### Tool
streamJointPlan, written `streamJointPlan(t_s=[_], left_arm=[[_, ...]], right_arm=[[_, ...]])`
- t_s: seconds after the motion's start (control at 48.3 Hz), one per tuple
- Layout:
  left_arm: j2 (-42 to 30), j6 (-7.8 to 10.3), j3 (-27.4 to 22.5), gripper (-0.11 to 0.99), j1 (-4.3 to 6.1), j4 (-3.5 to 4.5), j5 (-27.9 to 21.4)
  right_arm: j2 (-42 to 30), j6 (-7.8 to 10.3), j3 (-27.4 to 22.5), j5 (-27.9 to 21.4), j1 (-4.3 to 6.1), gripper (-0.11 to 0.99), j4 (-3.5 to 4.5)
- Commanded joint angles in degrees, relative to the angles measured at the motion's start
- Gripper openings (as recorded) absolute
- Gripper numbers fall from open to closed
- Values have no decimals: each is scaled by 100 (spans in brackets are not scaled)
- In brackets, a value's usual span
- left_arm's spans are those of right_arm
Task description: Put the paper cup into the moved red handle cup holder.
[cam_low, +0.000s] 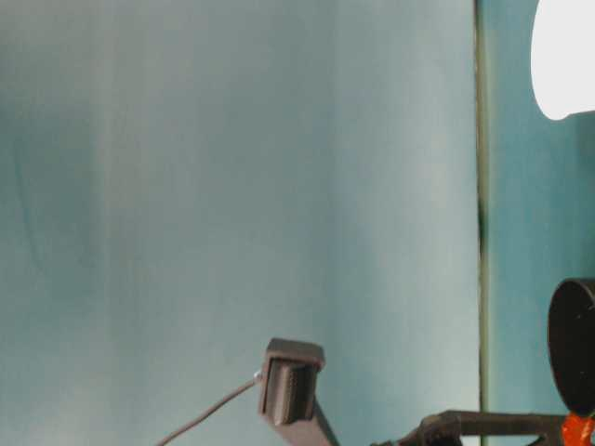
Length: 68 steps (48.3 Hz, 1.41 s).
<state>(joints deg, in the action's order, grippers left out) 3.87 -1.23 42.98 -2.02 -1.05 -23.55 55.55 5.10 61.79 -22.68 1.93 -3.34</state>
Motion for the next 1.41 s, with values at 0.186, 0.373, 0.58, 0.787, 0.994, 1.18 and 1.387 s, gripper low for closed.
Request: streamJointPlan(t_s=[0.186, 0.373, 0.58, 0.787, 0.994, 1.18, 1.387], left_arm=[[-281, 0, -211, 90, -9, -9, 35], [-290, 9, -220, 89, -9, -9, 26], [-290, 18, -220, 84, -9, -9, 0], [-290, 18, -229, 46, 35, -9, -18], [-264, 18, -193, 26, 141, -18, -44], [-185, 26, -281, 26, 158, -9, -114], [316, 53, -782, 26, 167, -9, -1336]], right_arm=[[-26, 53, -123, 18, 9, -11, -18], [-26, 53, -123, 18, 9, -11, -9], [-35, 53, -114, 18, 26, -11, -9], [-26, 44, -114, 18, 70, -11, -9], [-26, 44, -114, 18, 70, -11, -18], [-26, 53, -114, 18, 70, -11, -18], [-18, 53, -114, 18, 62, -11, -18]])
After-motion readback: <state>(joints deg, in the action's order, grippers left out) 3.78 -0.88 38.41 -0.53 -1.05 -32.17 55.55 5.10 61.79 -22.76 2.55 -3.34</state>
